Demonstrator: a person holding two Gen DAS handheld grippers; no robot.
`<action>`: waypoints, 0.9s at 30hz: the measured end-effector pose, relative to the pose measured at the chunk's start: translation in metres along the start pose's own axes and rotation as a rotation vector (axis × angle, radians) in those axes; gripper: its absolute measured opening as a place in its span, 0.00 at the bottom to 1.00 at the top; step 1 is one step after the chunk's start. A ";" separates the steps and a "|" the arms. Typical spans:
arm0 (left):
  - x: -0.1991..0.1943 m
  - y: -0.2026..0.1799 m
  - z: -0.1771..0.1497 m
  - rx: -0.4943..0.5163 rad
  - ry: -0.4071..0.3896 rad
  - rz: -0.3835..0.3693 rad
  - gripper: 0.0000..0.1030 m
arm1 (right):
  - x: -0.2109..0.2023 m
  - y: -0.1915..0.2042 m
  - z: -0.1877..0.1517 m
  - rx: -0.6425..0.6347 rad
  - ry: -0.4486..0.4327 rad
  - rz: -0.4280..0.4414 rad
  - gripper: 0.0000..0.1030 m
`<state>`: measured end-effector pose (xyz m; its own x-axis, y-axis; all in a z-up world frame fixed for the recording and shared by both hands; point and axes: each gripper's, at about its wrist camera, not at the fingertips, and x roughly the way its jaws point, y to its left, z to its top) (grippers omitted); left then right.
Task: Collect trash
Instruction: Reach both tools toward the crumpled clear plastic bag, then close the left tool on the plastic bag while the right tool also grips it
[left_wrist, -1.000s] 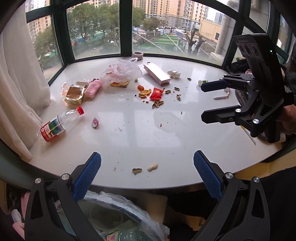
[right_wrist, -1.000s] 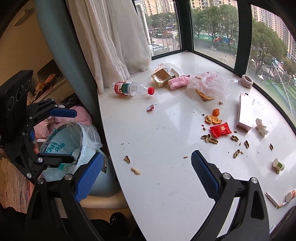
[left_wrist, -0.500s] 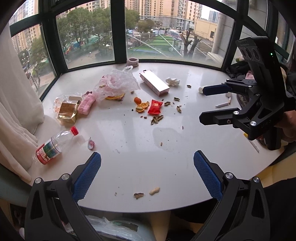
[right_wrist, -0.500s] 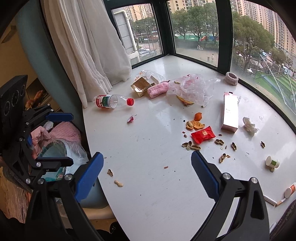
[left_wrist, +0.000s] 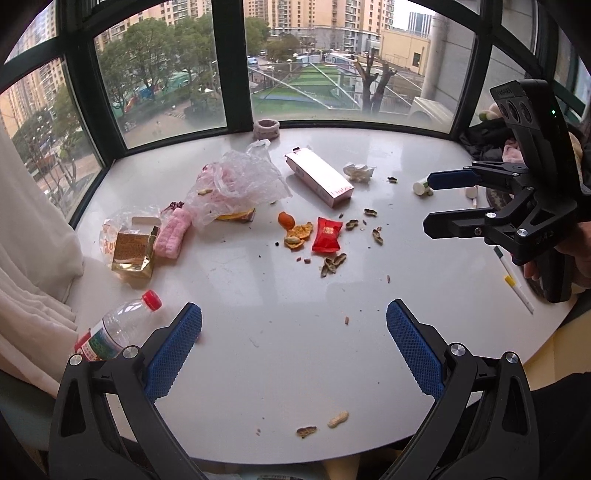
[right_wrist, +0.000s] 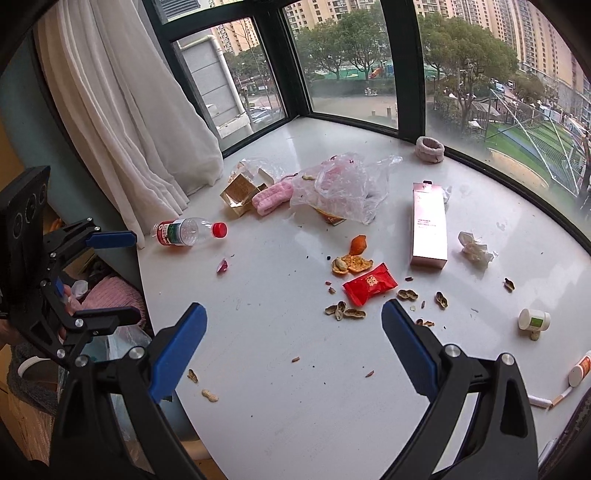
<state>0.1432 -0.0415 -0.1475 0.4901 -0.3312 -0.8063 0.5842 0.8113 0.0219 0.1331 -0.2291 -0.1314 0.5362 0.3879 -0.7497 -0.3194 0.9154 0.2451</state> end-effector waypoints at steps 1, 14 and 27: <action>0.004 0.005 0.005 0.002 -0.001 0.003 0.94 | 0.004 -0.005 0.005 0.005 -0.002 -0.001 0.90; 0.084 0.072 0.086 -0.020 -0.003 0.001 0.94 | 0.068 -0.071 0.069 0.120 -0.005 0.037 0.90; 0.191 0.134 0.130 -0.044 0.041 -0.024 0.94 | 0.170 -0.122 0.095 0.270 0.095 0.123 0.90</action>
<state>0.3993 -0.0588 -0.2221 0.4490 -0.3313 -0.8298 0.5660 0.8241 -0.0227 0.3376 -0.2647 -0.2306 0.4270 0.4970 -0.7555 -0.1512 0.8629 0.4822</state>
